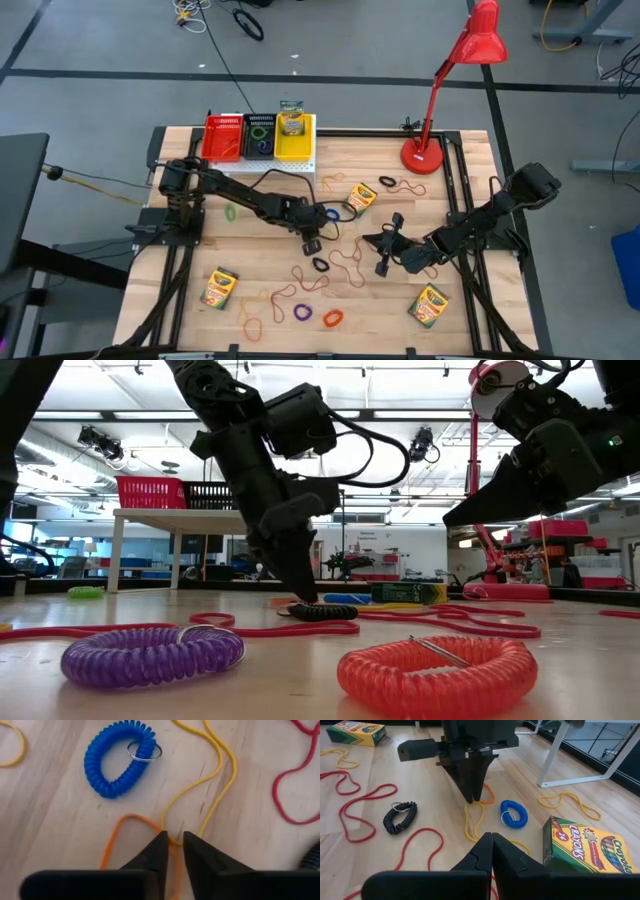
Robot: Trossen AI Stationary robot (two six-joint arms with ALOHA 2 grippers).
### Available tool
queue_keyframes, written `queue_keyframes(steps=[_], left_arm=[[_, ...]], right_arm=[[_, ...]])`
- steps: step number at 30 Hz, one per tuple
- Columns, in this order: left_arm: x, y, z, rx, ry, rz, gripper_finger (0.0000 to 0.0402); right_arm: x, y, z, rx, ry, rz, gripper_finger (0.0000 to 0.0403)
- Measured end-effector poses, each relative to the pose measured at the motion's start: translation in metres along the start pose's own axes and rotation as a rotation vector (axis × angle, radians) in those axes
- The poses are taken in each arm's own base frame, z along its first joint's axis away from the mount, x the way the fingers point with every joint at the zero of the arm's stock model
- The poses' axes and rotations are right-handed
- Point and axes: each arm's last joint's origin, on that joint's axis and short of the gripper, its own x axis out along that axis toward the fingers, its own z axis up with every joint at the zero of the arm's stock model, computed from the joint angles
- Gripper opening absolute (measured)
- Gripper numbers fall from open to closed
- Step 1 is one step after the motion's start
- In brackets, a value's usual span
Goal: Pick & Place Office Desk Supplies
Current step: Put the orange rubber band into the red bin on the shelf
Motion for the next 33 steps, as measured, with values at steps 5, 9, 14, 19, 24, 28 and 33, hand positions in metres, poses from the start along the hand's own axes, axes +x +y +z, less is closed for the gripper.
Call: queue_keyframes(steps=[5,9,14,19,24,28,33], left_arm=[[-0.006,0.001,0.001,0.045,0.001,0.010,0.0007],[-0.028,0.002,0.004,0.060,-0.007,0.032,0.0005],[-0.070,0.003,0.006,0.079,-0.038,0.115,0.0004],[-0.132,0.004,0.006,0.060,-0.142,0.143,0.0004],[-0.198,0.016,-0.005,-0.029,-0.284,0.250,0.0004],[-0.243,0.032,-0.018,-0.106,-0.398,0.341,0.0005],[-0.283,0.055,-0.036,-0.169,-0.505,0.445,0.0005]], right_arm=[[0.000,0.000,0.000,0.000,0.000,0.000,0.0008],[0.000,0.000,0.000,0.000,0.000,0.000,0.0008],[0.000,0.000,0.000,0.000,0.001,0.004,0.0008],[0.000,0.000,0.000,-0.001,0.001,0.004,0.0008],[0.000,0.000,0.000,-0.003,0.001,0.004,0.0008],[0.000,0.000,0.000,0.000,0.001,0.004,0.0008],[0.000,0.000,0.000,0.001,0.000,0.004,0.0008]])
